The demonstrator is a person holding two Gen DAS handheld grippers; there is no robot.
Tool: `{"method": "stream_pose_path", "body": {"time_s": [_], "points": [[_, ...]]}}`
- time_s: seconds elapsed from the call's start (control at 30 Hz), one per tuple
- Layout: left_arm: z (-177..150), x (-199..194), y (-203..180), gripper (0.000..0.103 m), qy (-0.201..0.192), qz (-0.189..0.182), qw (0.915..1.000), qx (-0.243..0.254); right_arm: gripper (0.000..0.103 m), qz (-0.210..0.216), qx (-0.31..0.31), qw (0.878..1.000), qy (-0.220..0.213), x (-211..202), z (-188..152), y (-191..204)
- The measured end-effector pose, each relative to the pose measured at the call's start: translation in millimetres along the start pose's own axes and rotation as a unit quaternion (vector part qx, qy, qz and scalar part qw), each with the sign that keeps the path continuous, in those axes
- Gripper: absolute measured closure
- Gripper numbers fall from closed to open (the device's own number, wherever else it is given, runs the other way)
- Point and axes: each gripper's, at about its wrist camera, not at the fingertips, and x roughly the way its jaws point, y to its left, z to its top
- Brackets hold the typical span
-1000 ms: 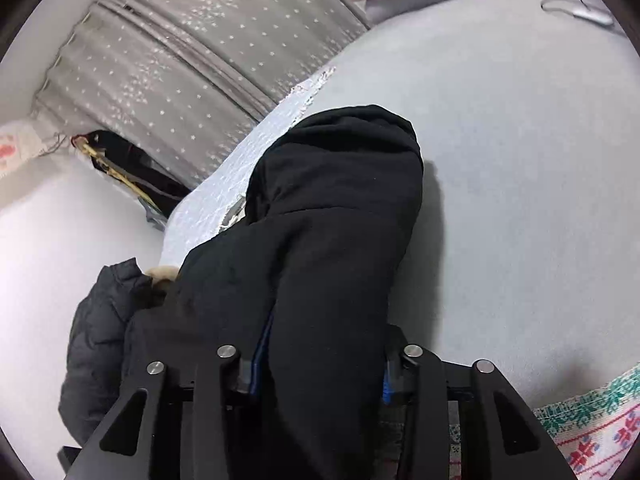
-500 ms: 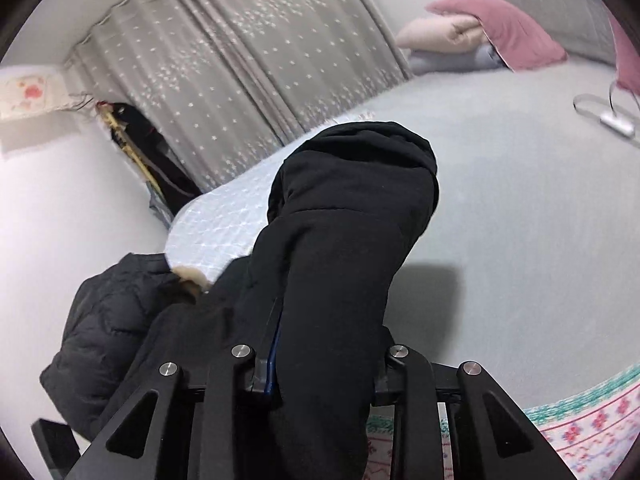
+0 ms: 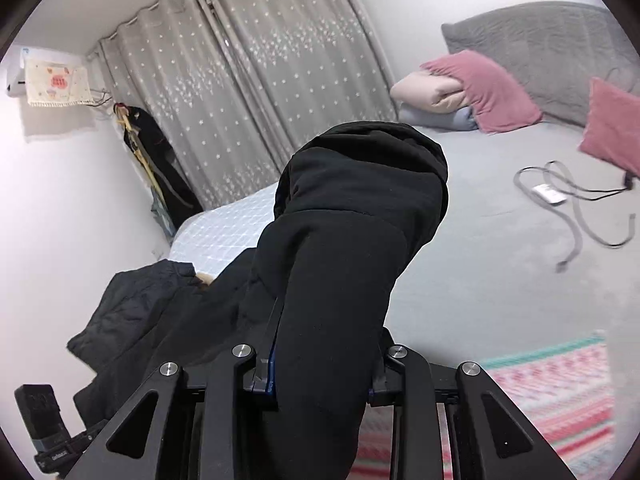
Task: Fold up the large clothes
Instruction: 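Lift the held end with both tools and fold it over onto the strip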
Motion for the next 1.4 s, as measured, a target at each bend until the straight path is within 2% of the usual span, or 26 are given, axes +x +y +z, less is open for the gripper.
{"method": "stream_pose_path", "body": {"time_s": [0.07,0.2,0.3,0.4,0.53,0.63,0.73,0.9,1.0,1.1,1.17,1.27,1.4], "points": [[-20.8,4.2,-38.2,0.061,0.008,-0.012,0.9998,0.015,0.074,-0.009,0.003,1.000,0.003,-32.9,-5.6,-21.7],[-63.0,21.6,-87.2,0.061,0.042,-0.035,0.9980,0.031,0.074,-0.032,0.013,0.999,0.009,-89.0,-16.4,-70.9],[-100.9,50.3,-112.8,0.061,0.079,-0.047,0.9957,0.016,0.074,-0.049,0.027,0.998,0.017,-116.6,-28.4,-115.1],[-133.9,72.2,-125.0,0.061,0.108,-0.044,0.9932,0.002,0.074,-0.056,0.032,0.997,0.042,-125.8,-47.8,-158.5],[-165.0,93.7,-128.7,0.061,0.137,-0.032,0.9901,-0.003,0.074,-0.054,0.047,0.995,0.074,-113.8,-83.9,-211.7],[-173.2,98.1,-137.4,0.061,0.132,-0.021,0.9907,0.025,0.074,-0.040,0.065,0.995,0.068,-104.5,-112.0,-243.4],[-180.4,91.9,-152.8,0.061,0.128,-0.021,0.9905,0.044,0.074,-0.012,0.083,0.995,0.049,-108.5,-122.9,-267.8],[-181.1,100.9,-148.9,0.061,0.131,-0.023,0.9904,0.038,0.074,-0.007,0.066,0.997,0.038,-104.6,-110.3,-274.2],[-189.7,110.6,-137.0,0.061,0.151,-0.034,0.9876,0.025,0.074,-0.010,0.049,0.998,0.040,-100.3,-104.5,-277.6],[-215.4,116.9,-127.7,0.059,0.177,-0.031,0.9835,0.024,0.071,-0.033,0.056,0.995,0.080,-78.2,-116.7,-293.5],[-224.0,113.6,-127.2,0.057,0.170,-0.036,0.9845,0.028,0.063,-0.068,0.064,0.988,0.119,-58.8,-134.7,-307.0],[-224.5,113.0,-121.4,0.056,0.168,-0.049,0.9845,0.016,0.059,-0.058,0.104,0.987,0.105,-57.8,-146.5,-323.6],[-223.7,115.6,-114.3,0.054,0.174,-0.057,0.9832,0.003,0.050,-0.108,0.083,0.983,0.125,-58.2,-137.4,-309.5]]}}
